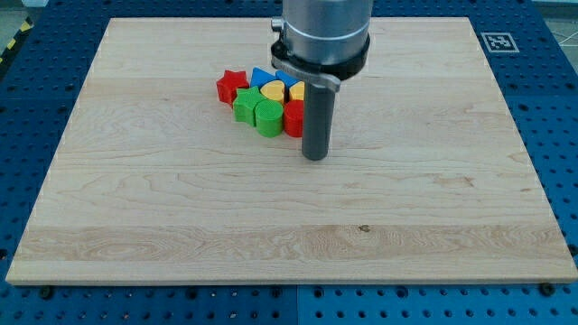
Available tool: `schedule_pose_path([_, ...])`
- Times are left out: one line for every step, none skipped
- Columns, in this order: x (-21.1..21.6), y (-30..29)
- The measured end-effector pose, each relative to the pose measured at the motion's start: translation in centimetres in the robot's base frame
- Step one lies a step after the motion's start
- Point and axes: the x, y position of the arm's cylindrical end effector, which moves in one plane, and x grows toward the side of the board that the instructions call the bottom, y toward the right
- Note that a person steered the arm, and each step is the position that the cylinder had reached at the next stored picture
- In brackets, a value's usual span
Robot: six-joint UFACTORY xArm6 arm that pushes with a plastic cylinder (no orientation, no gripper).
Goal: Slide red circle along with the group of blocks slightly left
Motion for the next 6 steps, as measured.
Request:
schedule_pose_path([-1.4, 0.0])
schedule_pose_path([-2.3, 0.0])
schedule_pose_path([-3.9, 0.2])
schedule_pose_path([-4.0, 2.7])
schedule_pose_path([-5.5, 2.0])
schedule_pose_path([-6.0, -1.5])
